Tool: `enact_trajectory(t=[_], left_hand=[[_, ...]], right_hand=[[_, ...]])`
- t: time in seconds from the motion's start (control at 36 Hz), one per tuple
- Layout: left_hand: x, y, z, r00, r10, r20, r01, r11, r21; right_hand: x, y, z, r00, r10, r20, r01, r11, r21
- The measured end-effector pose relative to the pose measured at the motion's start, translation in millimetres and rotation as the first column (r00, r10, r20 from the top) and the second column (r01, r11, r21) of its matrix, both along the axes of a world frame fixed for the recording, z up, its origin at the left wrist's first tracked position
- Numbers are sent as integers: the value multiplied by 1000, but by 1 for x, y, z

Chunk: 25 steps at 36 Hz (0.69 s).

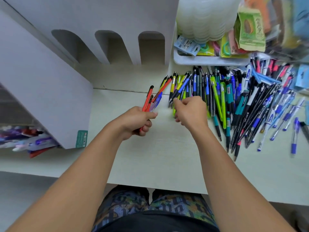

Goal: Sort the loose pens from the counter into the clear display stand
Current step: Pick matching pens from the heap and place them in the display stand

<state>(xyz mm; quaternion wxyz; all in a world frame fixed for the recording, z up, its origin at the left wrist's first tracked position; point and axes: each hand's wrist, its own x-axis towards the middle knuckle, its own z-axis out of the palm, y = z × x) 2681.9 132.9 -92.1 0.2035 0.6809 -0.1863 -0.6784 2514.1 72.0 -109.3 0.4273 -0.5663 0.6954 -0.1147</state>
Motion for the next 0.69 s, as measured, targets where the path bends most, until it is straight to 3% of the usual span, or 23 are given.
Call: enact_trajectory(t=[0.11, 0.19, 0.28, 0.33, 0.47, 0.58, 0.69], left_hand=[[17, 19, 27, 997, 4, -83, -5, 1000, -22], [28, 31, 45, 991, -37, -130, 28, 997, -69], [36, 40, 61, 980, -112, -165, 94, 989, -111], [42, 46, 70, 974, -113, -195, 88, 988, -130], [59, 57, 85, 970, -73, -234, 25, 979, -204], [79, 65, 97, 973, -77, -217, 15, 961, -276], [110, 75, 116, 969, -77, -234, -15, 930, -367]], right_hand=[[26, 6, 31, 978, -38, 205, -15, 968, 250], [49, 8, 51, 872, -169, 459, -47, 905, 422], [73, 14, 60, 692, -203, 692, -85, 930, 357], [87, 17, 69, 618, -159, 770, -105, 954, 281], [113, 29, 98, 643, 41, 765, -198, 973, 114], [128, 37, 116, 729, 246, 638, -305, 952, -18], [153, 51, 143, 703, 208, 680, -244, 969, -44]])
